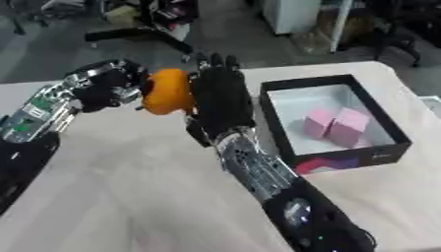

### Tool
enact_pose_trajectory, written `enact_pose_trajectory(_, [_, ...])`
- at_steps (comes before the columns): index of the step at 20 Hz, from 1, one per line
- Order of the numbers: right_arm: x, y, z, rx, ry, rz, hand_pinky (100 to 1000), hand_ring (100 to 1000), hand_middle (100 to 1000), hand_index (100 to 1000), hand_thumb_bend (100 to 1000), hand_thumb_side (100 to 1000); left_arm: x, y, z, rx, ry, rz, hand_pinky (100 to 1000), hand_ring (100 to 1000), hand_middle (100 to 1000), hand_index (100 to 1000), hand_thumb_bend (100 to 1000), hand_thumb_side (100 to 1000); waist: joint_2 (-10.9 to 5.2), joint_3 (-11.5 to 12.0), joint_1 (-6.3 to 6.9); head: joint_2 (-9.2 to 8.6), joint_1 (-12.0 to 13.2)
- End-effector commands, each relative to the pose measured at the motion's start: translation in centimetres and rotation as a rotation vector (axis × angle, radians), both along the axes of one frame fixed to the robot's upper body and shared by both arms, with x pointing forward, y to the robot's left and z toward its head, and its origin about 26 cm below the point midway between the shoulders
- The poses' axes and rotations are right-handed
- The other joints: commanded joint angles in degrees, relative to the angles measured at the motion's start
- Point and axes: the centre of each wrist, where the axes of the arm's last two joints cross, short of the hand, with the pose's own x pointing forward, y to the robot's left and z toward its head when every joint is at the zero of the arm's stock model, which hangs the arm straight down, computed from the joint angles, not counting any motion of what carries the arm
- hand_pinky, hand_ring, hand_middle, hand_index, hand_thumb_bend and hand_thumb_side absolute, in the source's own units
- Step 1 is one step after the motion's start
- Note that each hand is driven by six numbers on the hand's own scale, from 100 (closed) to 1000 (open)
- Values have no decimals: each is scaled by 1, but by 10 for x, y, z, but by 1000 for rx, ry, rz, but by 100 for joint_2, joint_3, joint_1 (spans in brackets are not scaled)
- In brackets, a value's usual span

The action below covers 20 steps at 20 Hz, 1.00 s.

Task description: Pick up the objects with one hand, pass them to the other hand, and then place them into the box on the other side of the table.

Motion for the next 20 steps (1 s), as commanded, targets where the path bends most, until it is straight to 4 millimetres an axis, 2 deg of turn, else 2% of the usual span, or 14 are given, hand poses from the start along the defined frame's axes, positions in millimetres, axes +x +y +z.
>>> enact_pose_trajectory(1, [5, -7, 6, 39, -23, -38, 640, 696, 614, 290, 100, 339, 0, 11, 17, -4, -48, 28, 698, 440, 401, 513, 100, 173, -124, -3, 1, -72, -46])
enact_pose_trajectory(8, [31, -32, -12, 81, -22, -214, 610, 690, 610, 276, 100, 296, -4, 53, 41, -2, -166, 116, 710, 452, 414, 526, 100, 181, -140, 3, 23, -92, -171])
enact_pose_trajectory(11, [46, -53, -20, 106, -30, -344, 541, 678, 603, 274, 100, 317, -10, 75, 48, -24, -215, 171, 712, 457, 420, 532, 100, 184, -146, 11, 33, -97, -216])
enact_pose_trajectory(15, [70, -96, -29, 178, -69, -588, 485, 664, 594, 270, 100, 345, -21, 100, 51, -70, -250, 245, 714, 462, 426, 538, 100, 190, -150, 24, 27, -140, -334])
enact_pose_trajectory(19, [90, -138, -36, 233, -100, -811, 466, 662, 593, 272, 100, 376, -31, 114, 48, -98, -254, 287, 716, 467, 432, 544, 100, 196, -154, 41, 10, -182, -414])
enact_pose_trajectory(20, [95, -151, -38, 241, -86, -871, 463, 667, 601, 377, 100, 357, -35, 119, 46, -107, -261, 306, 723, 485, 453, 568, 100, 220, -156, 49, 2, -201, -429])
